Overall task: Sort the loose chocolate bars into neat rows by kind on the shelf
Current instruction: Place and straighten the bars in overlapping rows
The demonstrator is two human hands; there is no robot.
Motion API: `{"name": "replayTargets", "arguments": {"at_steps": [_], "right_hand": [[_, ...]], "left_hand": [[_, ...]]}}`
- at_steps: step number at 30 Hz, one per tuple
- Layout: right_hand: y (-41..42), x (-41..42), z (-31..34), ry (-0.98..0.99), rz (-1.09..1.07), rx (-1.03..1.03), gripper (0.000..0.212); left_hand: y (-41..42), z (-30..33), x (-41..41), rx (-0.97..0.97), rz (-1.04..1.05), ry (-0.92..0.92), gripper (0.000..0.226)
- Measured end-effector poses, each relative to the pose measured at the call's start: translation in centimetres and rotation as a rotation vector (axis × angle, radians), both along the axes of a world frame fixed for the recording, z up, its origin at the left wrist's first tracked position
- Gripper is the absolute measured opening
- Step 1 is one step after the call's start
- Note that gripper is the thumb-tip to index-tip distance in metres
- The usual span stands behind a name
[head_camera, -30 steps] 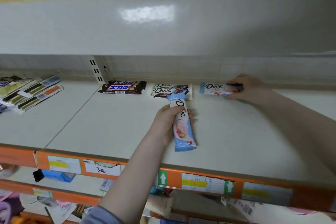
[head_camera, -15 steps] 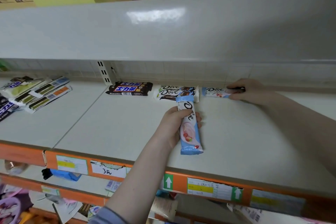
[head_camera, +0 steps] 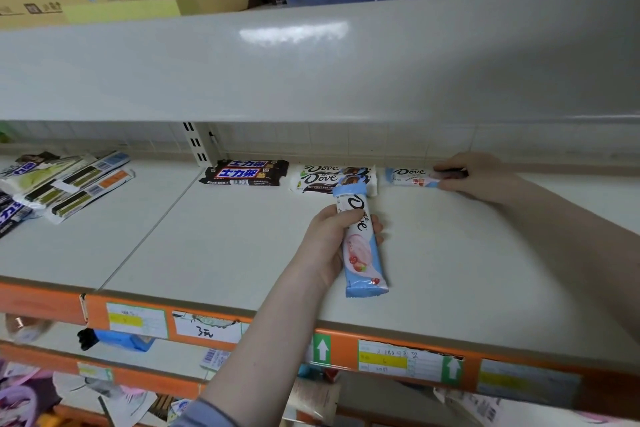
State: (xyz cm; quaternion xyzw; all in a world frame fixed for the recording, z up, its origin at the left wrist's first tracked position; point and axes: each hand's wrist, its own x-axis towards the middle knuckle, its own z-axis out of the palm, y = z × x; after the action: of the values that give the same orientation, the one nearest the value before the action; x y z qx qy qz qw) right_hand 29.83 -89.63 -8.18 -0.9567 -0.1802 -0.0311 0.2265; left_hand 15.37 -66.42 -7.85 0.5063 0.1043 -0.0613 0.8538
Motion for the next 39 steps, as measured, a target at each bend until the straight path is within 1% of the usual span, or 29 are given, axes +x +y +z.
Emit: {"name": "replayTargets", "arguments": {"at_steps": [4, 6, 8, 9, 10, 11, 14, 16, 18, 19, 20, 22, 23, 24, 25, 27, 28, 30, 31, 33, 35, 36, 37, 39], "right_hand": [[0.1, -0.7, 0.3, -0.048, -0.037, 0.028, 0.041], [0.5, -1.6, 0.9, -0.068, -0.111, 0.125, 0.039], [1.3, -3.4, 1.4, -0.054, -0.153, 0.286, 0.023], [1.8, -4.6, 1.5, -0.034, -0.141, 0.36, 0.014], [2.3, -6.0, 1.5, 0.002, -0.111, 0.414, 0.01], [2.9, -7.4, 1.4, 0.053, -0.075, 0.461, 0.012], [3.9, -10.6, 0.9, 0.226, 0.011, 0.545, 0.009], [4.1, -11.5, 0.7, 0.328, 0.03, 0.626, 0.015], [3.8, -11.8, 0.6, 0.393, 0.029, 0.713, 0.021], [3.5, -11.9, 0.7, 0.404, 0.029, 0.732, 0.022], [3.0, -11.9, 0.7, 0.4, 0.028, 0.735, 0.023], [1.9, -12.0, 0.9, 0.352, 0.01, 0.726, 0.023], [1.4, -12.0, 0.9, 0.311, -0.009, 0.724, 0.024], [0.9, -12.0, 0.9, 0.261, -0.029, 0.712, 0.024], [0.6, -12.0, 0.8, 0.205, -0.045, 0.675, 0.022], [0.3, -12.2, 0.8, 0.111, -0.038, 0.505, 0.016], [0.3, -12.3, 0.8, 0.076, -0.011, 0.395, 0.02], [0.4, -12.7, 0.8, -0.009, 0.068, 0.198, 0.039], [0.4, -12.9, 0.9, -0.082, 0.113, 0.125, 0.045], [0.2, -12.8, 0.9, -0.264, 0.205, -0.011, 0.048], [0.1, -12.6, 0.9, -0.397, 0.253, -0.091, 0.044], [-0.1, -12.3, 0.9, -0.45, 0.265, -0.121, 0.041], [-0.2, -11.8, 1.0, -0.498, 0.276, -0.146, 0.038], [-0.6, -10.7, 1.1, -0.568, 0.293, -0.183, 0.033]], "left_hand": [[-0.2, -0.1, 0.0, -0.107, 0.057, 0.016, 0.011], [-0.4, -0.1, 0.1, -0.161, 0.091, 0.007, 0.009], [-0.7, 0.0, 0.3, -0.224, 0.156, -0.002, 0.009], [-0.9, 0.0, 0.4, -0.265, 0.193, 0.0, 0.009], [-1.1, 0.2, 0.4, -0.312, 0.224, 0.003, 0.01], [-1.4, 0.4, 0.4, -0.363, 0.243, 0.003, 0.012], [-2.2, 0.5, 0.6, -0.469, 0.24, 0.012, 0.013], [-2.8, 0.7, 0.6, -0.509, 0.211, 0.026, 0.012], [-3.4, 0.7, 0.6, -0.497, 0.18, 0.007, 0.018], [-3.5, 0.6, 0.4, -0.444, 0.17, -0.008, 0.023], [-3.5, 0.6, 0.3, -0.321, 0.162, -0.03, 0.027], [-2.9, 0.6, 0.0, 0.066, 0.122, -0.094, 0.034], [-2.6, 0.6, -0.1, 0.219, 0.096, -0.111, 0.036], [-2.4, 0.8, -0.2, 0.291, 0.069, -0.107, 0.035], [-2.3, 1.0, -0.4, 0.298, 0.047, -0.089, 0.031], [-2.6, 1.3, -0.6, 0.246, 0.01, -0.043, 0.025], [-2.8, 1.3, -0.6, 0.226, -0.002, -0.027, 0.024], [-3.2, 1.1, -0.5, 0.191, -0.023, -0.015, 0.022], [-3.4, 1.0, -0.6, 0.183, -0.032, -0.011, 0.022], [-3.6, 0.8, -0.6, 0.169, -0.043, -0.007, 0.021], [-3.7, 0.5, -0.5, 0.169, -0.03, -0.009, 0.019], [-3.8, 0.4, -0.5, 0.236, -0.008, -0.031, 0.017], [-3.8, 0.1, -0.3, 0.402, 0.031, -0.071, 0.016], [-3.5, -0.2, -0.3, 0.888, 0.119, -0.206, 0.023]]}}
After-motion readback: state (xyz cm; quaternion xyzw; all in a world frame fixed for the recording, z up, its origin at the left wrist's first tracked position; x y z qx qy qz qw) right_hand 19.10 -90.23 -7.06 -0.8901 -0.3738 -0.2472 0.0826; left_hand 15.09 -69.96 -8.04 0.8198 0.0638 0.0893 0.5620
